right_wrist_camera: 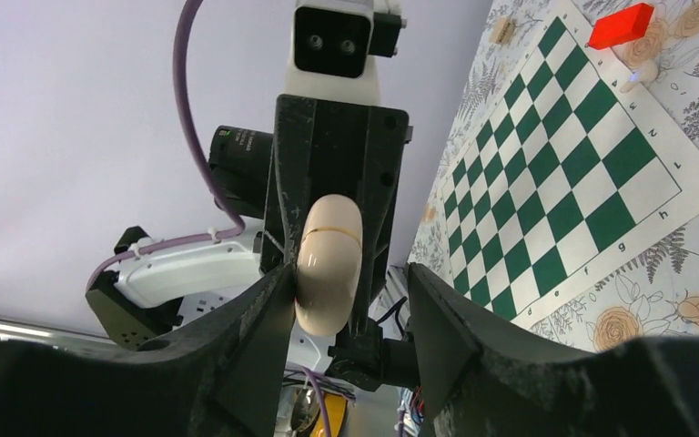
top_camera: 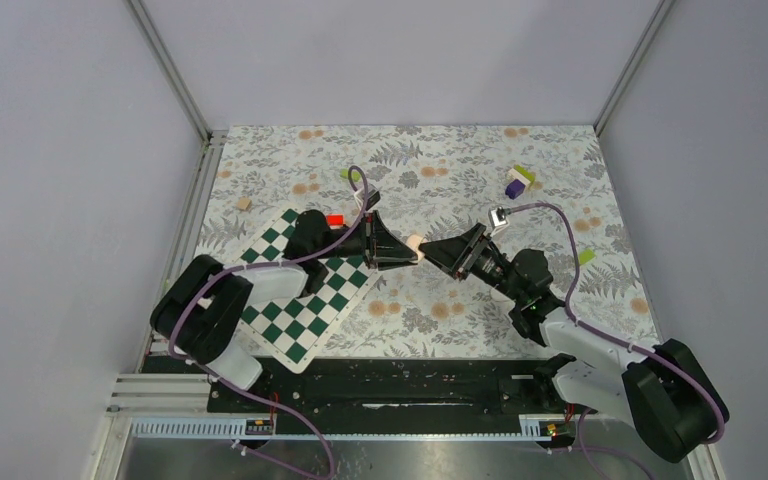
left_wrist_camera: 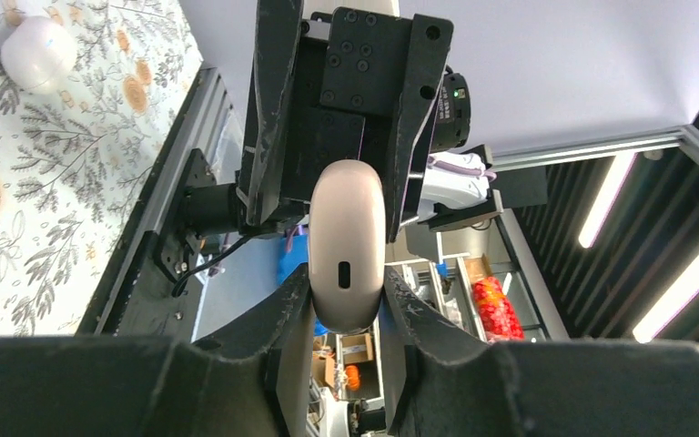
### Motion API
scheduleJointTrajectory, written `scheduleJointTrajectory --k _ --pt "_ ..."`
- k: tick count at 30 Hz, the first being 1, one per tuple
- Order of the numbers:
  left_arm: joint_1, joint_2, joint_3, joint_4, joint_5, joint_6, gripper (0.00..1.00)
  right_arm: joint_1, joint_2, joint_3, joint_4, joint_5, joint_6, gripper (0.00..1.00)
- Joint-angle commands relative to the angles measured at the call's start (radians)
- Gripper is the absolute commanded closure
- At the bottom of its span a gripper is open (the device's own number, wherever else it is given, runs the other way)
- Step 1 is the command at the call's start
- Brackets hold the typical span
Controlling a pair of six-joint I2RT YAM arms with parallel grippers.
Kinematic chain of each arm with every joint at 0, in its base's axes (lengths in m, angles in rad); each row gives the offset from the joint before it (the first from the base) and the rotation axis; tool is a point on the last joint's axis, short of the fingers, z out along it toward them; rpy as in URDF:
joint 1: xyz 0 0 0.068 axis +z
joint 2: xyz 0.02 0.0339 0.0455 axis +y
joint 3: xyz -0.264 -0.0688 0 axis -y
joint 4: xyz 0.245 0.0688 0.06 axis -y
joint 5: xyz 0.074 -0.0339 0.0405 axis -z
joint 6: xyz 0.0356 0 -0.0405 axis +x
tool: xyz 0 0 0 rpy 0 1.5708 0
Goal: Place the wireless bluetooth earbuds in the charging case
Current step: Pass from the left arm to the right
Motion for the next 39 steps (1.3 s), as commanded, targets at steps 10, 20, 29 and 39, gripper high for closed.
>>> scheduleJointTrajectory --k 10,20,29,39 --pt "0.003 0.068 -0.019 0.378 0.009 -0.179 1.00 -0.001 0.045 0.076 0.039 -0.078 -0.006 0.62" --pt "0.004 0.013 -0.011 0.266 0.021 -0.090 0.33 -0.001 0.053 0.089 -0.003 -0.090 -0.003 1.00" --pt "0.008 -0.182 0.071 -0.473 -0.081 0.404 0.50 -0.001 0.014 0.093 -0.078 -0.096 -0.043 1.00" --pt "0.015 -0.182 0.104 -0.588 -0.109 0.455 0.24 -0.001 0.031 0.109 -0.064 -0.127 -0.038 1.00"
